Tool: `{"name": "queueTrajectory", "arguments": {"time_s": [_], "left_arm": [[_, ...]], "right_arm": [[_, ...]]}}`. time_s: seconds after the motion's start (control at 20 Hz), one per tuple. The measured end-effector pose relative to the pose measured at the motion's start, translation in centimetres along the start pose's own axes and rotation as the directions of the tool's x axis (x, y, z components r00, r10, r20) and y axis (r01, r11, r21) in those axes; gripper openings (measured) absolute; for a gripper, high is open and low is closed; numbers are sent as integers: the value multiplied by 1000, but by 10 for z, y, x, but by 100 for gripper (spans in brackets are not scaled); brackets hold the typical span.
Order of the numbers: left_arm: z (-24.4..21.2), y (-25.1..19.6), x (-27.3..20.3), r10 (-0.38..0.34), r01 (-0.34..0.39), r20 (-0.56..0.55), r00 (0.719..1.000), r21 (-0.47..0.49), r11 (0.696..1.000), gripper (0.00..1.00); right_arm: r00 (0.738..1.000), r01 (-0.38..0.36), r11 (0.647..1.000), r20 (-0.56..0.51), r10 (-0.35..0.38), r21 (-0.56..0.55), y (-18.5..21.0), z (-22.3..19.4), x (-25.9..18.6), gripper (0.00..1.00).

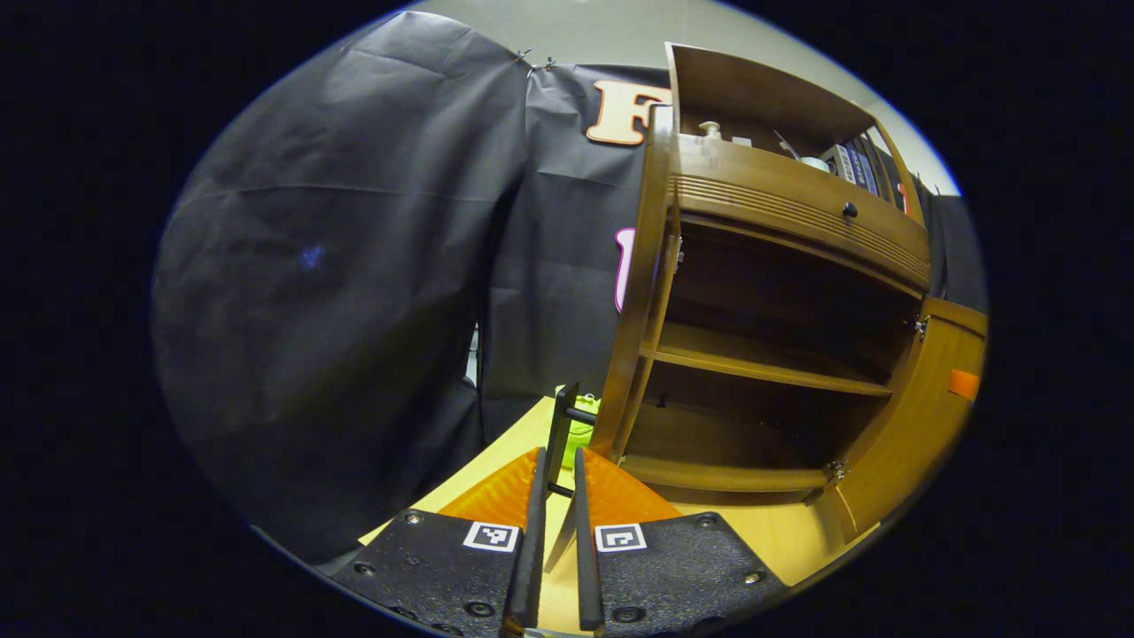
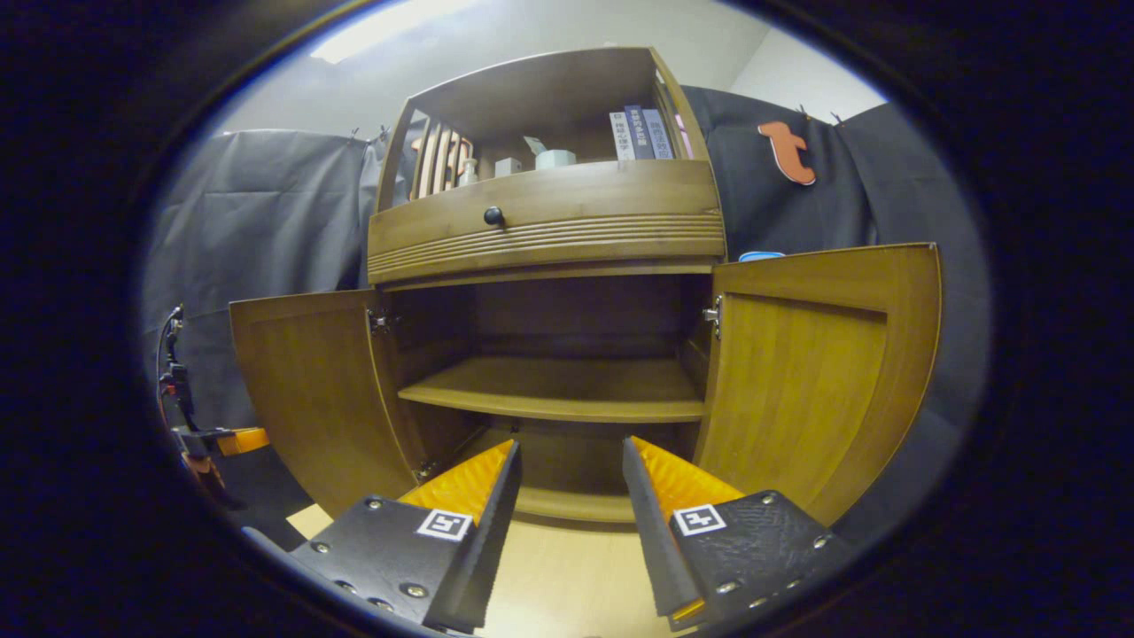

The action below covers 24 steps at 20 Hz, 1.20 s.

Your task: Open the right door of the double-door shoe cabinet with the right hand, and open the left door with the left hand.

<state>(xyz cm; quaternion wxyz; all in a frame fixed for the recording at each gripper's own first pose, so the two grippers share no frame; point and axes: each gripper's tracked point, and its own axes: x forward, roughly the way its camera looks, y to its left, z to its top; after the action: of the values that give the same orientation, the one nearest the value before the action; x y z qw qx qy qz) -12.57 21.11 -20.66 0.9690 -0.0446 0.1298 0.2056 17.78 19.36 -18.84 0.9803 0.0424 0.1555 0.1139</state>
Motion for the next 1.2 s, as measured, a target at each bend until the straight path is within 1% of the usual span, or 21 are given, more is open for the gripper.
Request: {"name": "queueTrajectory", "arguments": {"time_s": [0.05, 0.1, 0.15, 0.2, 0.25, 0.3, 0.35, 0.5, 0.55, 0.6, 0.65, 0.7, 0.75, 0.8, 0.85, 0.9, 0.95, 1.05, 1.1, 1.15, 1.2], "left_arm": [[7, -8, -4, -14, 14, 12, 1000, 6, 1000, 9], [13, -15, -6, -22, 21, 22, 1000, 8, 1000, 17], [18, -22, -8, -29, 29, 31, 999, 7, 1000, 9], [24, -30, -10, -39, 39, 42, 998, 6, 999, 18], [30, -40, -12, -55, 54, 56, 997, 6, 999, 18], [37, -52, -14, -74, 74, 69, 995, 6, 997, 18], [43, -66, -14, -96, 95, 79, 992, 11, 995, 17], [68, -111, -15, -170, 168, 112, 979, 30, 985, 17], [75, -126, -15, -192, 189, 121, 974, 38, 981, 17], [83, -140, -16, -204, 200, 126, 971, 43, 979, 9], [88, -154, -16, -219, 214, 125, 968, 46, 976, 26], [93, -172, -18, -242, 237, 126, 962, 50, 970, 17], [99, -190, -22, -269, 264, 129, 954, 56, 963, 13], [107, -209, -25, -300, 294, 140, 944, 61, 954, 17], [115, -227, -30, -331, 324, 148, 932, 68, 944, 10], [124, -240, -34, -350, 342, 158, 923, 75, 937, 17], [130, -251, -38, -365, 357, 163, 916, 80, 931, 17], [147, -273, -51, -402, 393, 187, 896, 82, 916, 17], [155, -282, -57, -418, 410, 198, 887, 84, 908, 14], [162, -288, -63, -431, 423, 210, 878, 86, 902, 12], [170, -294, -69, -441, 433, 221, 870, 89, 897, 9]], "right_arm": [[1000, 2, 1000, 0, -2, 2, -2, 0, -1, 68], [1000, 5, 1000, -1, -5, 4, -4, 0, -2, 64], [1000, 11, 1000, -2, -11, 4, -8, 0, -3, 68], [1000, 17, 1000, 0, -17, 4, -12, 0, -5, 64], [1000, 25, 1000, 3, -25, 2, -16, 1, -7, 64], [999, 35, 999, 6, -35, -1, -20, 3, -9, 68], [999, 45, 999, 12, -45, -6, -25, 6, -13, 68], [996, 78, 997, 40, -77, -8, -37, 19, -22, 64], [994, 95, 996, 53, -94, 0, -41, 26, -26, 68], [991, 119, 993, 68, -120, 7, -48, 32, -30, 64], [986, 141, 990, 84, -141, 13, -52, 39, -32, 64], [982, 159, 987, 99, -160, 20, -55, 46, -34, 68], [978, 176, 984, 111, -178, 29, -58, 53, -37, 68], [974, 186, 982, 123, -189, 39, -60, 60, -39, 68], [971, 191, 980, 139, -196, 50, -61, 66, -43, 68], [967, 197, 979, 154, -204, 60, -62, 73, -46, 68], [964, 201, 977, 166, -210, 67, -63, 78, -49, 64], [960, 204, 976, 181, -215, 76, -63, 89, -54, 67], [957, 208, 975, 191, -219, 77, -63, 95, -58, 72], [954, 212, 974, 202, -223, 78, -63, 101, -64, 73], [950, 213, 974, 214, -225, 77, -63, 107, -67, 88]]}}
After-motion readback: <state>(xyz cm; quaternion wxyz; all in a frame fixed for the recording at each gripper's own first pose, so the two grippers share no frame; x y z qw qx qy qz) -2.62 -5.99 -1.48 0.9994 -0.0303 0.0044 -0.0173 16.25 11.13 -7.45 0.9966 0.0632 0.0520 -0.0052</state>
